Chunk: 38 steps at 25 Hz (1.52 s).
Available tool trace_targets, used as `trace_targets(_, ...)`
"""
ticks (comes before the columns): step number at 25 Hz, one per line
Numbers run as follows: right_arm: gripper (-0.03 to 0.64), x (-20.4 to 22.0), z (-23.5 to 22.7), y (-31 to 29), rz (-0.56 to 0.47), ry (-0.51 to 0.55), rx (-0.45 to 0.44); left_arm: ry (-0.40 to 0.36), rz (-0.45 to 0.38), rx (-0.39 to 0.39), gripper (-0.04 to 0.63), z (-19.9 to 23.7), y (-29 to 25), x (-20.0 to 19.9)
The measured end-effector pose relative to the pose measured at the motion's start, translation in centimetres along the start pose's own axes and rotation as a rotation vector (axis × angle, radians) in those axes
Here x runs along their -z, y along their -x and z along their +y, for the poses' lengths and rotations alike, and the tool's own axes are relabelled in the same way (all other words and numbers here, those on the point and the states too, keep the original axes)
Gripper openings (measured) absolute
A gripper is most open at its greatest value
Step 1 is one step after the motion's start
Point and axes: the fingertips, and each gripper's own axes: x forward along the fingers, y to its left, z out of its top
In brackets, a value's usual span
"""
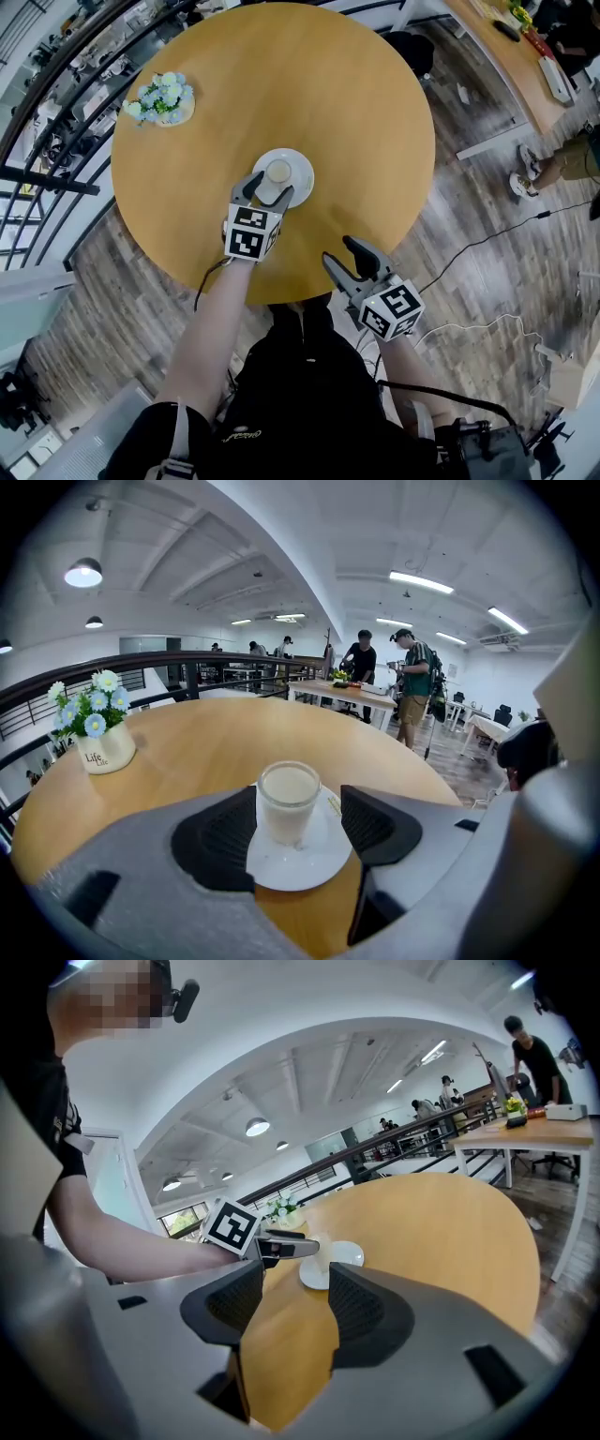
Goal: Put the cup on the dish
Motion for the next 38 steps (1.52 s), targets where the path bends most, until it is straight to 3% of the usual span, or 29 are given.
trace_targets(6,0.221,-3.6,1.8,-0.4,-0.069,0.086,-0.033,0.004,-0.124,-0.027,0.273,-0.2,5.2,-3.8)
trace_targets(14,0.221,-9.7,7.3,0.0,-0.161,0.215,-0.11,-0.014,-0.325,-0.083,0.198,-0.8,16.0,-9.7)
trace_targets(20,0.221,-13.4,12.6,0.6,-0.231,0.31,-0.171,-0.009,-0.421,-0.116,0.147,-1.2,23.4,-11.2)
trace_targets(24,0.221,-15.4,15.1,1.0,-0.272,0.369,-0.201,-0.019,-0.472,-0.13,0.113,-1.6,26.6,-12.1)
trace_targets(27,0.221,-16.5,16.4,1.2,-0.301,0.398,-0.213,-0.042,-0.5,-0.154,0.041,-1.9,28.3,-12.9)
trace_targets(38,0.186,-18.3,17.9,1.2,-0.342,0.435,-0.219,-0.069,-0.539,-0.131,0.028,-3.1,30.4,-15.1)
